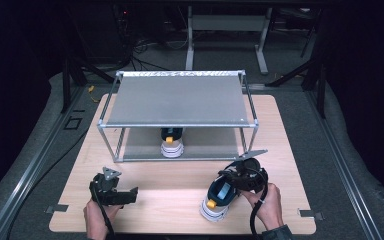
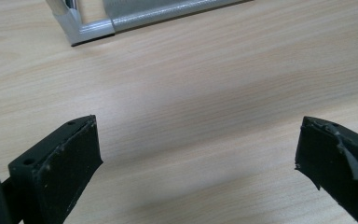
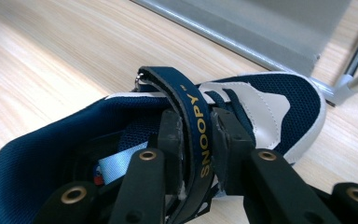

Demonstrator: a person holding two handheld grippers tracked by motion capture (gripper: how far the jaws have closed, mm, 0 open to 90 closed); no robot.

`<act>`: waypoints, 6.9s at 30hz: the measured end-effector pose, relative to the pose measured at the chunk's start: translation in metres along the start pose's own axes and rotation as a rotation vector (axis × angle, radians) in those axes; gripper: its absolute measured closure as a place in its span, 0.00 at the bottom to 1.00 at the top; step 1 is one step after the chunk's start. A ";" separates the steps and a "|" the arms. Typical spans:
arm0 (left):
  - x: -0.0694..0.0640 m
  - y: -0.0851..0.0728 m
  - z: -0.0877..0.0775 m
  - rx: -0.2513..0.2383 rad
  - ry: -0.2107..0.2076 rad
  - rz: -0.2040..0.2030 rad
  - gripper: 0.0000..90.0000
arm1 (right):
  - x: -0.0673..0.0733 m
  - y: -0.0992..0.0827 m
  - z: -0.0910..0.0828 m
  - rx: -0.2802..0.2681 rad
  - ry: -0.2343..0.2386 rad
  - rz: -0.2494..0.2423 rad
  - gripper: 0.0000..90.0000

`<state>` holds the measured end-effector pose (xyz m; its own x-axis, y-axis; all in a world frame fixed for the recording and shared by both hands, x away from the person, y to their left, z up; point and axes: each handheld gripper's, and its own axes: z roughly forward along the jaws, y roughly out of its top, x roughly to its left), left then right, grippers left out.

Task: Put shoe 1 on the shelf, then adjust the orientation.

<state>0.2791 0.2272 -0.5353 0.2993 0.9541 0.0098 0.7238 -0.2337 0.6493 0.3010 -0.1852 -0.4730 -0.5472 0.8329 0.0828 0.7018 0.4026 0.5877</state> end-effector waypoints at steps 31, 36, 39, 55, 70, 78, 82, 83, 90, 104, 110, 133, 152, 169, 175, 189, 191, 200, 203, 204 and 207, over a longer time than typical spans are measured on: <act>0.002 0.004 -0.010 -0.041 -0.007 -0.017 0.00 | 0.027 0.025 0.017 -0.024 0.132 -0.175 0.48; 0.001 0.001 -0.012 -0.050 -0.007 -0.018 0.00 | 0.034 0.008 0.004 -0.027 0.099 -0.107 0.49; 0.000 0.000 -0.011 -0.044 -0.013 -0.016 0.00 | 0.037 0.000 0.006 -0.017 0.120 -0.084 0.57; 0.002 -0.004 -0.015 -0.049 -0.008 -0.014 0.00 | 0.022 -0.007 -0.001 -0.023 0.064 -0.074 0.64; 0.001 -0.004 -0.015 -0.051 -0.006 -0.010 0.00 | -0.010 -0.010 -0.009 -0.029 -0.042 -0.036 0.56; 0.000 -0.004 -0.017 -0.050 -0.012 -0.008 0.00 | -0.017 -0.014 -0.018 -0.021 -0.056 0.016 0.36; -0.001 -0.004 -0.018 -0.056 -0.012 -0.008 0.00 | -0.012 -0.017 -0.027 -0.032 -0.027 0.023 0.22; -0.002 -0.004 -0.018 -0.056 -0.014 -0.006 0.00 | -0.010 -0.017 -0.028 -0.023 -0.024 0.020 0.20; -0.002 -0.005 -0.019 -0.052 -0.012 -0.004 0.00 | 0.005 -0.027 -0.023 0.025 0.012 0.005 0.03; -0.001 -0.008 -0.020 -0.053 -0.013 -0.004 0.00 | 0.014 -0.041 0.002 0.071 -0.008 -0.021 0.08; -0.001 -0.008 -0.020 -0.054 -0.015 -0.003 0.00 | 0.014 -0.042 0.006 0.072 -0.016 -0.026 0.16; 0.002 -0.010 -0.023 -0.065 -0.016 -0.012 0.00 | 0.017 -0.046 0.024 0.077 -0.035 -0.031 0.22; -0.001 -0.006 -0.027 -0.085 -0.017 0.002 0.00 | 0.018 -0.043 -0.006 -0.015 -0.060 -0.031 0.24; 0.001 -0.007 -0.030 -0.097 -0.012 0.001 0.00 | 0.013 -0.017 -0.009 -0.045 -0.088 -0.043 0.24; 0.001 -0.007 -0.031 -0.097 -0.012 -0.002 0.00 | 0.012 -0.008 -0.009 -0.051 -0.085 -0.045 0.24; 0.004 -0.011 -0.032 -0.095 -0.011 -0.014 0.00 | 0.009 0.017 -0.003 -0.048 -0.088 -0.048 0.24; 0.004 -0.012 -0.032 -0.095 -0.011 -0.017 0.00 | 0.009 0.019 -0.003 -0.046 -0.091 -0.051 0.24; 0.006 -0.014 -0.033 -0.101 -0.011 -0.020 0.00 | 0.008 0.028 0.005 -0.036 -0.091 -0.044 0.24; 0.005 -0.014 -0.033 -0.107 -0.013 -0.022 0.00 | 0.006 0.030 0.007 -0.034 -0.098 -0.038 0.24; 0.004 -0.014 -0.033 -0.107 -0.013 -0.022 0.00 | 0.006 0.030 0.007 -0.034 -0.099 -0.036 0.24; 0.003 -0.015 -0.032 -0.102 -0.015 -0.019 0.00 | 0.005 0.032 0.009 -0.028 -0.100 -0.036 0.24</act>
<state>0.2490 0.2398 -0.5206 0.2963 0.9550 -0.0144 0.6626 -0.1947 0.7232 0.3250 -0.1651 -0.4615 -0.5222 0.8526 -0.0187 0.6688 0.4230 0.6114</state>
